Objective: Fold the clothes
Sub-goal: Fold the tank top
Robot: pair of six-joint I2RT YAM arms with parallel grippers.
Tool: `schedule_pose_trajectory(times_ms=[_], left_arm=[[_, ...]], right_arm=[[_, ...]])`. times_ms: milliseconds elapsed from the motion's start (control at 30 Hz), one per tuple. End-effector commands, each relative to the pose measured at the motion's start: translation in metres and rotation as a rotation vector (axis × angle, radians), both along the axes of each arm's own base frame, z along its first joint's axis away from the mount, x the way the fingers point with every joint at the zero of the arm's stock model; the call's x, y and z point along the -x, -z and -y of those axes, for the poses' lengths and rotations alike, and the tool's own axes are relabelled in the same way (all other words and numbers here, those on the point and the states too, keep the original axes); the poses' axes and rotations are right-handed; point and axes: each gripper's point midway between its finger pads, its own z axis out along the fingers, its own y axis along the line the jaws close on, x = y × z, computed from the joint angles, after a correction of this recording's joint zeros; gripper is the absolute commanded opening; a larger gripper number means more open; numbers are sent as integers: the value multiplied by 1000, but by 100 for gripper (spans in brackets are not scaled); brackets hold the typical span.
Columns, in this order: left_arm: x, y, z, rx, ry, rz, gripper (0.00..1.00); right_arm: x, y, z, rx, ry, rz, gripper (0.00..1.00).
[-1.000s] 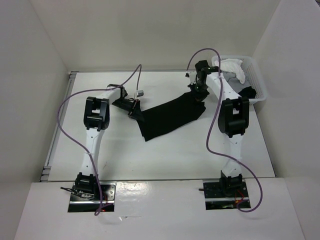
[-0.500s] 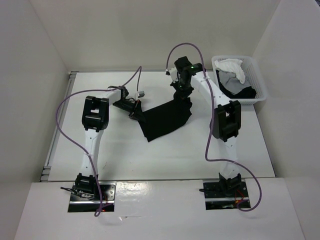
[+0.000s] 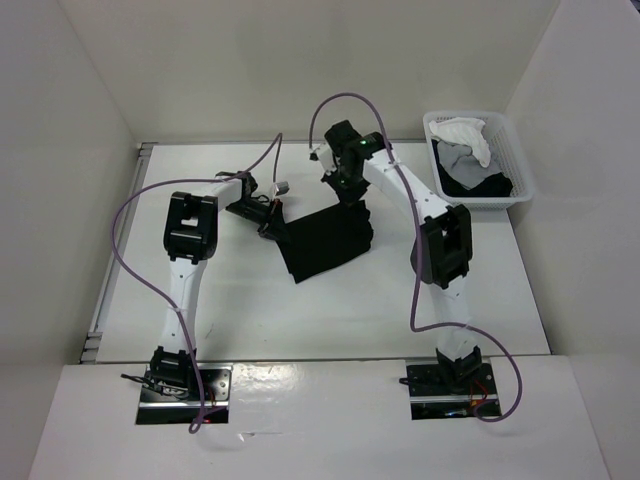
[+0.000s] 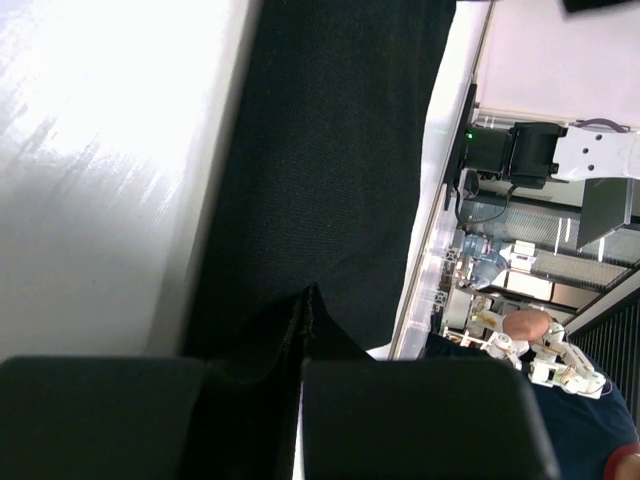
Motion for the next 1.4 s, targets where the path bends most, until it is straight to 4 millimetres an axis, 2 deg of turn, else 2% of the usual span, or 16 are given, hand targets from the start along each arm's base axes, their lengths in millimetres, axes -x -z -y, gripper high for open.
schedule_pose_trajectory(times_ms=[0,67,133,300,433,467,533,600,700,767,833,1033,1200,1367], left_arm=[[-11,11,-5,-73,18,115,0],[-12,9,-6,-81,18,125,0],[-12,8,-6,-82,14,117,0],[-10,6,-6,-82,14,117,0],[-10,6,-6,-82,14,117,0],[-9,3,-2,-80,23,126,0],[-7,6,-3,-91,24,119,0],[-8,2,-3,-89,23,128,0],[-5,3,-4,-90,23,126,0],[-6,-1,-4,-88,23,135,0],[-5,1,-4,-90,19,127,0],[-7,-7,-3,-87,18,145,0],[-4,-6,-3,-80,18,133,0],[-3,-12,-3,-78,17,142,0]], right_arm=[[25,-27,-17,-7,-59,31,0],[29,-33,-22,-6,-73,46,0],[35,-25,-24,19,-95,30,0],[48,-23,-29,41,-122,27,0],[47,-27,-31,31,-112,34,0],[46,-21,-31,38,-112,24,0],[47,-20,-38,28,-117,17,0],[48,-12,-43,36,-126,5,0],[48,-13,-50,31,-138,13,0],[53,-10,-61,29,-154,9,0],[53,-3,-66,37,-164,-2,0],[59,3,-82,44,-197,-10,0],[60,15,-86,62,-195,-25,1],[54,14,-91,49,-186,-13,2]])
